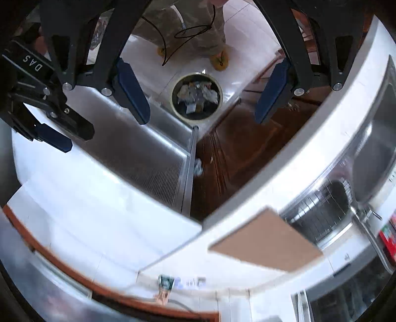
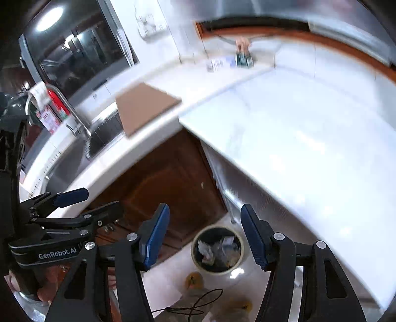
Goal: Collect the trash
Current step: 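Raise both open tools back toward the counter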
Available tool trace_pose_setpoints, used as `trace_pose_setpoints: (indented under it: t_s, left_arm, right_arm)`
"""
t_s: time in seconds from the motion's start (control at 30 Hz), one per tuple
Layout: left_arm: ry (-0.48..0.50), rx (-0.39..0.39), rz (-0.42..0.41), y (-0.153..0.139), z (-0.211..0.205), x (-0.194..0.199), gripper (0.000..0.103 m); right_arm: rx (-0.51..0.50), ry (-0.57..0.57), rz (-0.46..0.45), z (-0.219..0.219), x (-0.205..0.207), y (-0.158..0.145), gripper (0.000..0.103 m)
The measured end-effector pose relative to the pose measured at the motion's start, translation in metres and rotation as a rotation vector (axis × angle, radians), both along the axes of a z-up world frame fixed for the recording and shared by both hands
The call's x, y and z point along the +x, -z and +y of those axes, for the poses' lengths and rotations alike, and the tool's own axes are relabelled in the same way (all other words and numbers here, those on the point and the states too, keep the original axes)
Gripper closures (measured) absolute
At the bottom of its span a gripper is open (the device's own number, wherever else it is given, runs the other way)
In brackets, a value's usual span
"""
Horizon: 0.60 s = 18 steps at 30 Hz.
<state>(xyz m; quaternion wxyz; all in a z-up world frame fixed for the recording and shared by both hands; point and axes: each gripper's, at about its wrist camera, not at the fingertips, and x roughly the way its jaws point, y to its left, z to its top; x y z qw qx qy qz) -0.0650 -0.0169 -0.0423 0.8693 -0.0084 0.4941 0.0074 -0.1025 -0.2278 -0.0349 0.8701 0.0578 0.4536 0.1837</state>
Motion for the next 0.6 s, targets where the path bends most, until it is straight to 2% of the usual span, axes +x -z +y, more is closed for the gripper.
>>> trace_pose_setpoints:
  t_s: [0.27, 0.37, 0.6]
  left_arm:
    - [-0.017, -0.005, -0.06, -0.073, -0.013, 0.012, 0.018]
    - [-0.005, 0.001, -0.08, -0.099, -0.016, 0.025, 0.018]
    - [-0.006, 0.026, -0.118, -0.134, 0.003, 0.073, 0.018]
  right_arm:
    - [0.022, -0.008, -0.052, -0.017, 0.012, -0.069, 0.042]
    - [0.021, -0.004, -0.071, -0.024, 0.03, -0.086, 0.042]
    - [-0.002, 0.017, -0.119, -0.023, 0.091, -0.115, 0.042]
